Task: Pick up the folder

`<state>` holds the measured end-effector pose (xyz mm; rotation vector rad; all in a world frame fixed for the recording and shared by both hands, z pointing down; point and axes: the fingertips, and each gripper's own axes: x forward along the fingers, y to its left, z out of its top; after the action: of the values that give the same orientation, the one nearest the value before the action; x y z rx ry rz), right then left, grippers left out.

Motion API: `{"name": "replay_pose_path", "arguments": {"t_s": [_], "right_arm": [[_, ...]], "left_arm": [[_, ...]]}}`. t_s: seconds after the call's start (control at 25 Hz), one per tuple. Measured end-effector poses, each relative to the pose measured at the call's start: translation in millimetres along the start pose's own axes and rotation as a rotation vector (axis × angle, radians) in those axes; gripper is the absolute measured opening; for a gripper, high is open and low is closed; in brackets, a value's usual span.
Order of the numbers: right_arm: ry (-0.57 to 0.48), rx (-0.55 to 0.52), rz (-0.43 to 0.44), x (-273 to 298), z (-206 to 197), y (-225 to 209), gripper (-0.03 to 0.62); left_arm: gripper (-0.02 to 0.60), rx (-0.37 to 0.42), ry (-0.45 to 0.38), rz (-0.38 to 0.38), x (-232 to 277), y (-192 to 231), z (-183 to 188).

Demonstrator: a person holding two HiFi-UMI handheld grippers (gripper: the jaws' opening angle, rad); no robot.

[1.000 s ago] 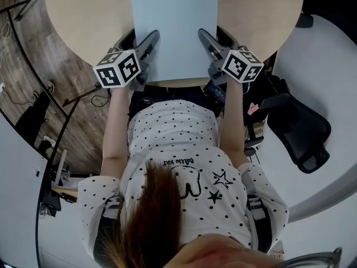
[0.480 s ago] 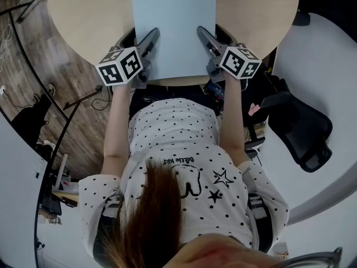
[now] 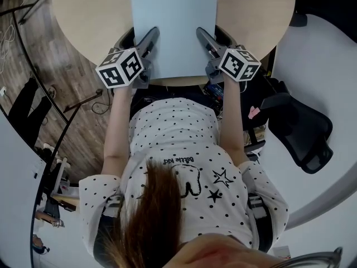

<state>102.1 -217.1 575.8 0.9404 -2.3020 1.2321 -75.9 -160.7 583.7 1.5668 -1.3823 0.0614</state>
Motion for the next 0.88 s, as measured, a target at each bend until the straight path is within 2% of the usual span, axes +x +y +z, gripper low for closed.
{"name": "replay_pose_path", "arguments": {"t_s": [0.88], "right_arm": [[-0.146, -0.127, 0.046, -27, 40, 48, 0.290]], "left_arm": [[0.318, 0.038, -0.161, -0.007, -46, -29, 33]]}}
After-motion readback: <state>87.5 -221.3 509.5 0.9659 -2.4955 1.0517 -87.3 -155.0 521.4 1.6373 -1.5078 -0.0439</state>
